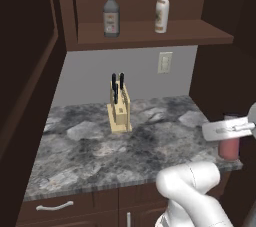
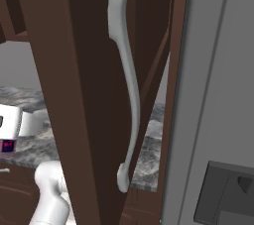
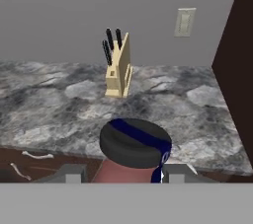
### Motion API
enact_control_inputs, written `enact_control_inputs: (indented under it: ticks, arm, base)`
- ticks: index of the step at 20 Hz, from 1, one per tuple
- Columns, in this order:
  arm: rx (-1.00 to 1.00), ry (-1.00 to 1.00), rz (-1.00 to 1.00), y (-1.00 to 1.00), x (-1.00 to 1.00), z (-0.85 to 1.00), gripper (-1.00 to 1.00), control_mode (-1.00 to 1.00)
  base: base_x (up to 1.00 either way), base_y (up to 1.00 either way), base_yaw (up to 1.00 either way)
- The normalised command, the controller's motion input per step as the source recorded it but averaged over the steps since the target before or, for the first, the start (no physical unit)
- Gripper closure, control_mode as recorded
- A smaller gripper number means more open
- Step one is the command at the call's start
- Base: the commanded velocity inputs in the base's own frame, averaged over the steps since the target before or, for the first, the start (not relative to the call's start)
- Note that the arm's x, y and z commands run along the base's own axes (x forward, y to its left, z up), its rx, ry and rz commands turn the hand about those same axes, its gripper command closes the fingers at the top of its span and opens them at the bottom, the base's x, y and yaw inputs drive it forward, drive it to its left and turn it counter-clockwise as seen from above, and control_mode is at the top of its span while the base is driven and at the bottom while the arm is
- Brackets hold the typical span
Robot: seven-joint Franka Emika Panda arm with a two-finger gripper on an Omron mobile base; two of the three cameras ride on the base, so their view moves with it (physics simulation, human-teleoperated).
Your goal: Sort all alcoholic drinks to one cabinet, and non-alcoholic drinks to the other.
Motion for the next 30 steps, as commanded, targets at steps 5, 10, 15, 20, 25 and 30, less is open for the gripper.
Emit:
enact_control_inputs:
  ticks: [5,10,15,20,25,30]
  arm:
    - [0.00,-0.03,0.00,0.00,-0.35,0.63,1.00,-1.00]
    - [0.00,-0.04,0.00,0.00,-0.19,0.37,1.00,-1.00]
    - [0.00,0.00,0.00,0.00,-0.04,0.02,1.00,1.00]
    - [0.00,0.00,0.00,0.00,0.00,0.00,1.00,1.00]
    - [0.00,0.00,0.00,0.00,0.00,0.00,1.00,1.00]
    - [0.00,0.00,0.00,0.00,0.00,0.00,1.00,1.00]
  base:
    - [0.00,0.00,0.00]
    - [0.00,0.00,0.00]
    - [-0.08,0.00,0.00]
    - [-0.83,0.00,0.00]
    - [-1.00,0.00,0.00]
    - [-1.00,0.19,0.00]
